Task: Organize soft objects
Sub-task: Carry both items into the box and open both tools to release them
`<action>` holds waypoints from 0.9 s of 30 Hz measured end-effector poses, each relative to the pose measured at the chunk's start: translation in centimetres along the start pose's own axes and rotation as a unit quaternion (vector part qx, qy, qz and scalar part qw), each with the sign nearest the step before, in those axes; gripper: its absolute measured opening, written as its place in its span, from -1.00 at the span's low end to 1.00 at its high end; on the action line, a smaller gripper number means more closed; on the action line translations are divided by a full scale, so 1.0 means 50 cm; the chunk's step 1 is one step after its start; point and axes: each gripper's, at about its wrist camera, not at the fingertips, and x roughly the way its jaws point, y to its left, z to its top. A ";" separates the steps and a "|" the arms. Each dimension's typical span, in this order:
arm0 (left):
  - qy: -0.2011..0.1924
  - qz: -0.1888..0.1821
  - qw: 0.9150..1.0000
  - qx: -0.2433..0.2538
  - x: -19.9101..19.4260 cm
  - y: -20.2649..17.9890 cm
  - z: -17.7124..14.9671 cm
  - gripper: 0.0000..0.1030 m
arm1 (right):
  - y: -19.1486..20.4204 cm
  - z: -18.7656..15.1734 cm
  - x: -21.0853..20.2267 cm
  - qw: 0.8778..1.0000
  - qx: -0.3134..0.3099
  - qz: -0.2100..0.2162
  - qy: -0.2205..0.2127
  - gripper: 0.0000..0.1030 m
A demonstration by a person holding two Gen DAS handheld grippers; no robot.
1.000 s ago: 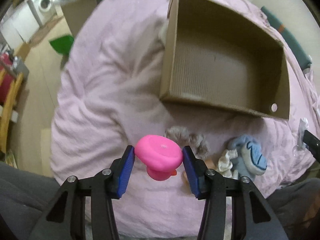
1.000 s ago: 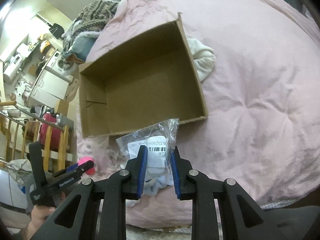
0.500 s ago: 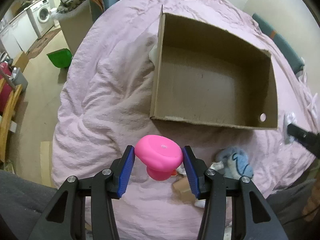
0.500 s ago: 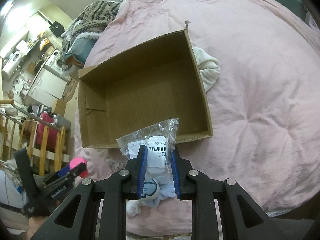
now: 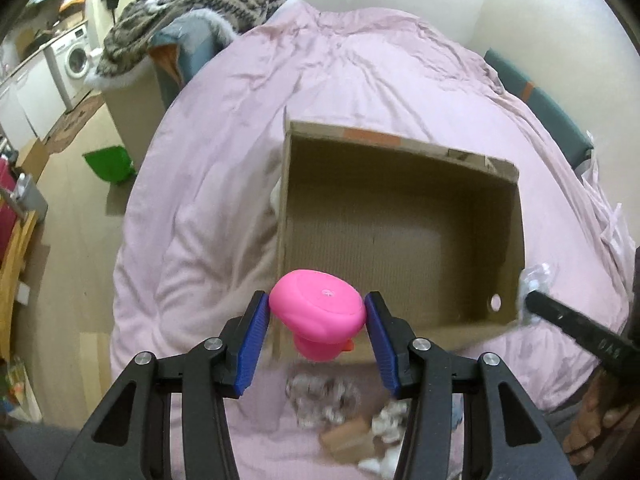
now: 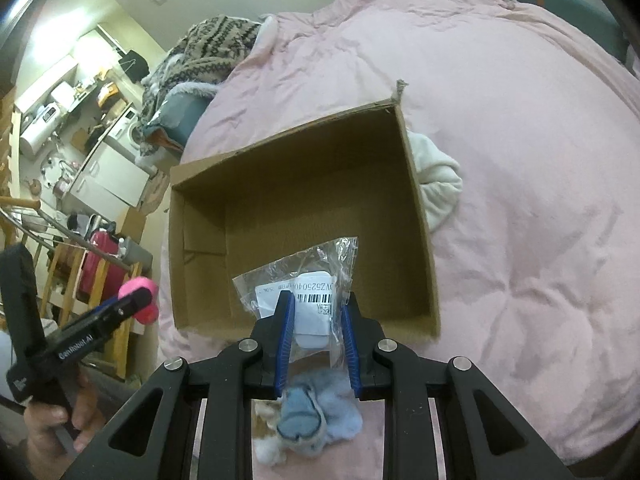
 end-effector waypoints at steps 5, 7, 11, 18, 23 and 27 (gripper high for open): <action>-0.010 0.016 0.999 0.031 0.042 -0.030 0.033 -0.12 | 0.009 0.033 0.050 1.000 -0.005 0.002 0.010 -0.52; -0.010 0.020 0.999 0.035 0.067 -0.036 0.032 -0.12 | 0.008 0.038 0.071 1.000 -0.007 -0.002 0.013 -0.52; -0.032 0.037 0.998 0.045 0.107 -0.041 0.017 -0.12 | 0.002 0.031 0.105 1.000 -0.007 -0.014 0.019 -0.52; -0.033 0.020 0.997 0.062 0.151 -0.045 0.003 -0.12 | -0.013 0.014 0.154 0.998 -0.014 -0.045 0.037 -0.51; -0.022 0.018 0.997 0.067 0.170 -0.050 -0.007 -0.12 | -0.007 0.009 0.172 0.997 -0.027 -0.059 0.044 -0.51; -0.011 0.022 0.998 0.061 0.183 -0.049 -0.012 -0.12 | -0.008 -0.003 0.186 0.995 -0.045 -0.070 0.051 -0.51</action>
